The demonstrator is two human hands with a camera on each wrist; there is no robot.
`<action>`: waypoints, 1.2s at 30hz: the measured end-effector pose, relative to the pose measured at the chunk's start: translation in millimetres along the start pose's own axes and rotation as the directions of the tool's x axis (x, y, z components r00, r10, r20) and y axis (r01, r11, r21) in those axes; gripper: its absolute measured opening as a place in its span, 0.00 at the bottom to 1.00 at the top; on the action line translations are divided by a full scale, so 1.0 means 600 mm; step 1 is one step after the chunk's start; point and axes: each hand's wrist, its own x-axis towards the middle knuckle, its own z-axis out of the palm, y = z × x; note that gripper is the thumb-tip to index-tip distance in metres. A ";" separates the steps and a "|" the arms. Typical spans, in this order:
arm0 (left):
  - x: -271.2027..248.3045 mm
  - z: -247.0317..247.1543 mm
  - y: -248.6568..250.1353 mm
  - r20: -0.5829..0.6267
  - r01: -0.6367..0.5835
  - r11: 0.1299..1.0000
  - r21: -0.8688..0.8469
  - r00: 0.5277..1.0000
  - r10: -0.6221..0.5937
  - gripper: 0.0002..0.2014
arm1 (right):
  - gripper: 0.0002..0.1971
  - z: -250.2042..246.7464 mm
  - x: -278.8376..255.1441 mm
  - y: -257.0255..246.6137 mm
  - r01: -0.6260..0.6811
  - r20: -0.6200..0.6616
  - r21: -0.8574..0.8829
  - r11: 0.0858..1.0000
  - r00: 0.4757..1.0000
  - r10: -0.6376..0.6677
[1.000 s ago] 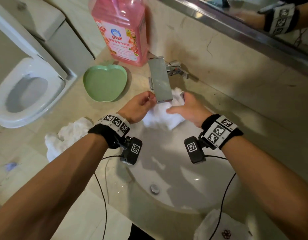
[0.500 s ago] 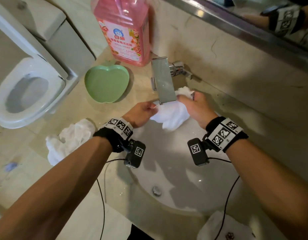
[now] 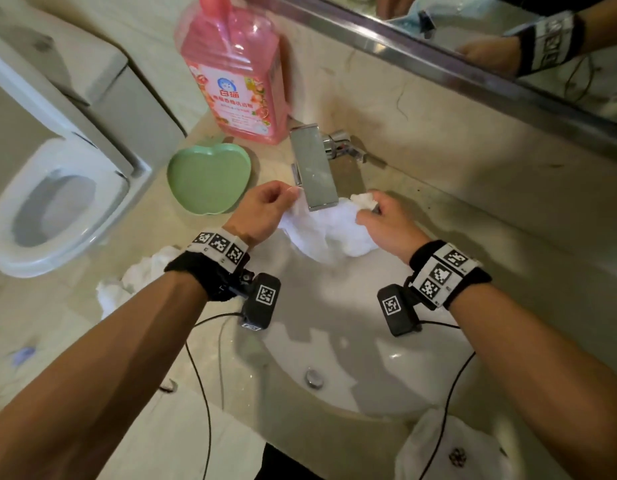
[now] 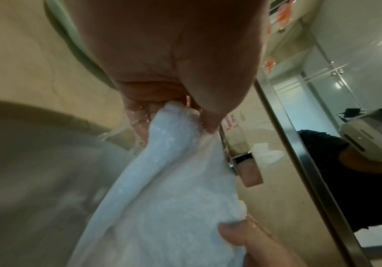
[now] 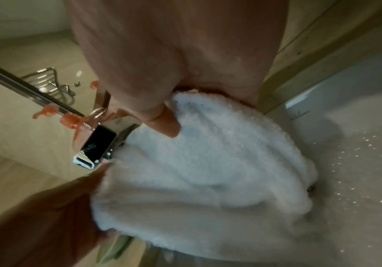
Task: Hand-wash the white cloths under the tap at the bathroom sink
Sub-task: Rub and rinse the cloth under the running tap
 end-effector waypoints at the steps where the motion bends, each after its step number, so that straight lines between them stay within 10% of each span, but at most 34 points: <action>1: -0.006 -0.009 0.002 -0.010 0.001 1.000 0.016 1.000 -0.001 0.13 | 0.06 -0.001 -0.003 0.003 0.009 -0.005 -0.041 0.999 1.000 -0.010; 13: -0.031 -0.068 -0.010 -0.173 0.115 0.993 -0.031 0.978 -0.119 0.15 | 0.17 -0.026 -0.011 0.035 -0.040 -0.024 -0.236 0.971 0.999 0.035; 23: -0.040 0.004 0.002 0.074 0.117 0.934 0.337 0.986 -0.151 0.13 | 0.07 0.054 -0.006 -0.014 -0.066 0.085 0.014 0.998 0.994 0.065; 32: -0.032 0.075 0.029 0.135 0.423 0.887 -0.184 0.905 -0.404 0.10 | 0.35 0.086 -0.032 0.001 0.104 0.129 -0.156 0.982 0.988 -0.084; 36: -0.032 0.065 0.027 0.178 0.312 0.943 0.120 0.927 -0.329 0.07 | 0.17 0.074 -0.030 -0.002 0.150 0.022 -0.165 0.975 0.989 -0.148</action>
